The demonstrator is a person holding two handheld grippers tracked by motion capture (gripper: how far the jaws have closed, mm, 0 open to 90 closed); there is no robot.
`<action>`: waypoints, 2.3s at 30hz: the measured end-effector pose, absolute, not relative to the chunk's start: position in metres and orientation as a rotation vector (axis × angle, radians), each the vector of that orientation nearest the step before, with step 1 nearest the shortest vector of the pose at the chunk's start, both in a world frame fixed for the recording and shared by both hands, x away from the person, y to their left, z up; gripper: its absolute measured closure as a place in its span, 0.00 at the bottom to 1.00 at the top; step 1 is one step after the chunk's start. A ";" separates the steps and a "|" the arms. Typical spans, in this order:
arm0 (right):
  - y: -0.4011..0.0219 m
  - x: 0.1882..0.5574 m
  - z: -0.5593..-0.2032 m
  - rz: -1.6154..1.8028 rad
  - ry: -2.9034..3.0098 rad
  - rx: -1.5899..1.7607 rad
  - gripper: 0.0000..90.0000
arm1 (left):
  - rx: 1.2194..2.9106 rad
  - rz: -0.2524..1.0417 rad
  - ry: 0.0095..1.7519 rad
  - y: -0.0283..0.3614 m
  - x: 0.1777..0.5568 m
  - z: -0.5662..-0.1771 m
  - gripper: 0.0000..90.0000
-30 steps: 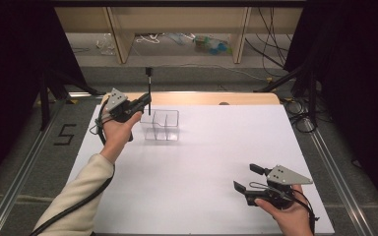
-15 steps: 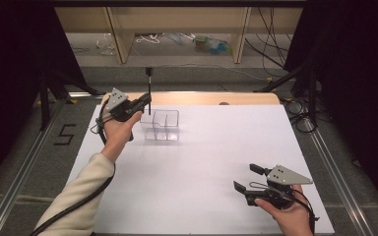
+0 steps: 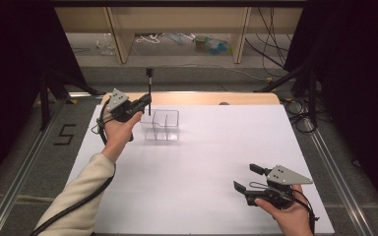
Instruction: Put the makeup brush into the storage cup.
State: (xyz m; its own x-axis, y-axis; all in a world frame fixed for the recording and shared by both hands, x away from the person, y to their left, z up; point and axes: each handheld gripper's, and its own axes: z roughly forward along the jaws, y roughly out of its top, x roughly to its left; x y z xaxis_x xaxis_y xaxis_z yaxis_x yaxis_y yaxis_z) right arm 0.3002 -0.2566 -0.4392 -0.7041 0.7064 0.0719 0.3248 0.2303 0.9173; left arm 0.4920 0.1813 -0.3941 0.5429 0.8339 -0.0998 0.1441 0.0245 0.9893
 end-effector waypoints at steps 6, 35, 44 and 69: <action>-0.256 0.300 -0.439 1.468 2.153 0.955 0.21 | 1.471 0.660 0.891 0.182 0.493 -0.395 0.95; -0.256 0.300 -0.439 1.466 2.155 0.955 0.21 | 1.486 0.659 0.899 0.184 0.497 -0.403 0.95; -0.256 0.300 -0.439 1.466 2.158 0.953 0.21 | 1.489 0.658 0.903 0.186 0.498 -0.406 0.95; -0.256 0.300 -0.439 1.465 2.157 0.952 0.21 | 1.499 0.654 0.917 0.186 0.500 -0.411 0.95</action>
